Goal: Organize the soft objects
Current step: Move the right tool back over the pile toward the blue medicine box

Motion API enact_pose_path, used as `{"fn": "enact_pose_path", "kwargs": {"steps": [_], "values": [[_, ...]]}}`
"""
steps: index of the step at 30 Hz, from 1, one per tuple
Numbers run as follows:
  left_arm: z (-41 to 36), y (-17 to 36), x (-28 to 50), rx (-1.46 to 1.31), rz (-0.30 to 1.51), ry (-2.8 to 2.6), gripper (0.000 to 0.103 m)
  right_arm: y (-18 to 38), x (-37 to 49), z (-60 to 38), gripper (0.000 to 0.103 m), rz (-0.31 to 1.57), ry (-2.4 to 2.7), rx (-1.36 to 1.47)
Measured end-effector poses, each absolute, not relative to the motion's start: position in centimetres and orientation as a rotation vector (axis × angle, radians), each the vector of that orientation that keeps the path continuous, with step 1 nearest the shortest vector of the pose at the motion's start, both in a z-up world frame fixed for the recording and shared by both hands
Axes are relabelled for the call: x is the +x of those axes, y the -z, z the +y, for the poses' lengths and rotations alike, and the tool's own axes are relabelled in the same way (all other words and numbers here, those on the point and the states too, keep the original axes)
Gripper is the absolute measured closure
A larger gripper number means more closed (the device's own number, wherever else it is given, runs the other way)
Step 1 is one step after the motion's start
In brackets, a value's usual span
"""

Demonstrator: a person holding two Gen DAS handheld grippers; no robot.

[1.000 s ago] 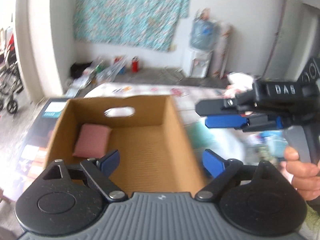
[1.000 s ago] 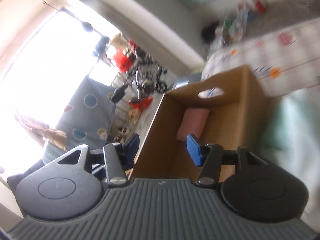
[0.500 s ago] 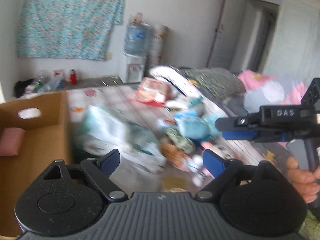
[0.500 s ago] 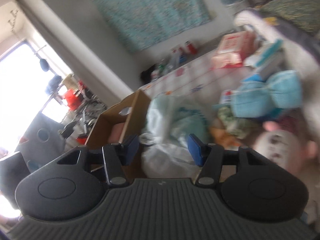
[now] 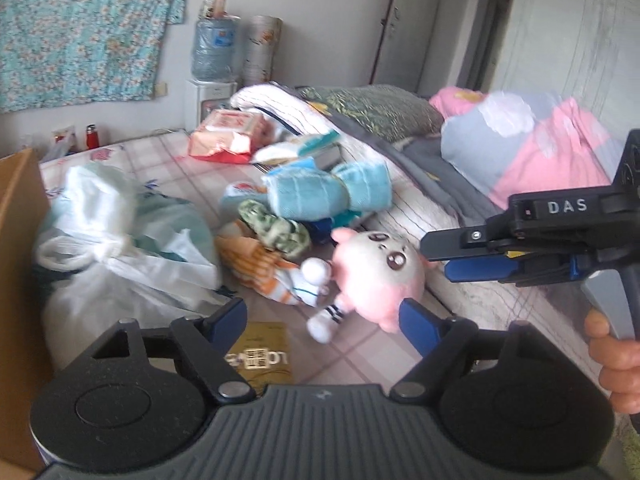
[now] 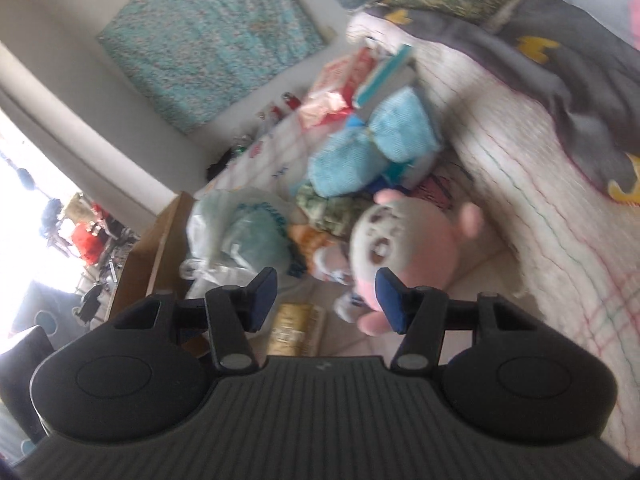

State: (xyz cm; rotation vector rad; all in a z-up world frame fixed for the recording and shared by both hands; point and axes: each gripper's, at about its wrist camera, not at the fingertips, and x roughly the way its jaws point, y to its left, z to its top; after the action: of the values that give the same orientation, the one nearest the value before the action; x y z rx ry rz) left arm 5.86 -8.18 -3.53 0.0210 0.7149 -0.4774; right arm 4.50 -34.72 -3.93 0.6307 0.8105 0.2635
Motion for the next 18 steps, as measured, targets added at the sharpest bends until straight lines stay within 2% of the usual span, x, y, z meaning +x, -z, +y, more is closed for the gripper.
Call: {"fn": "enact_pose_path", "kwargs": {"steps": [6, 10, 15, 18], "values": [[-9.4, 3.7, 7.5, 0.021, 0.707, 0.475, 0.027, 4.3, 6.0, -35.5, 0.048, 0.816, -0.240, 0.626], [-10.0, 2.8, 9.5, 0.021, 0.662, 0.444, 0.029, 3.8, 8.3, -36.1, 0.044, 0.790, -0.235, 0.644], [-11.6, 2.2, 12.5, 0.075, 0.625, 0.400, 0.038, 4.0, 11.8, -36.7, 0.042, 0.775, -0.213, 0.694], [-12.2, 2.1, 14.1, 0.071, 0.628, 0.400, 0.039, 4.1, 13.8, -37.0, 0.042, 0.773, -0.197, 0.713]]}}
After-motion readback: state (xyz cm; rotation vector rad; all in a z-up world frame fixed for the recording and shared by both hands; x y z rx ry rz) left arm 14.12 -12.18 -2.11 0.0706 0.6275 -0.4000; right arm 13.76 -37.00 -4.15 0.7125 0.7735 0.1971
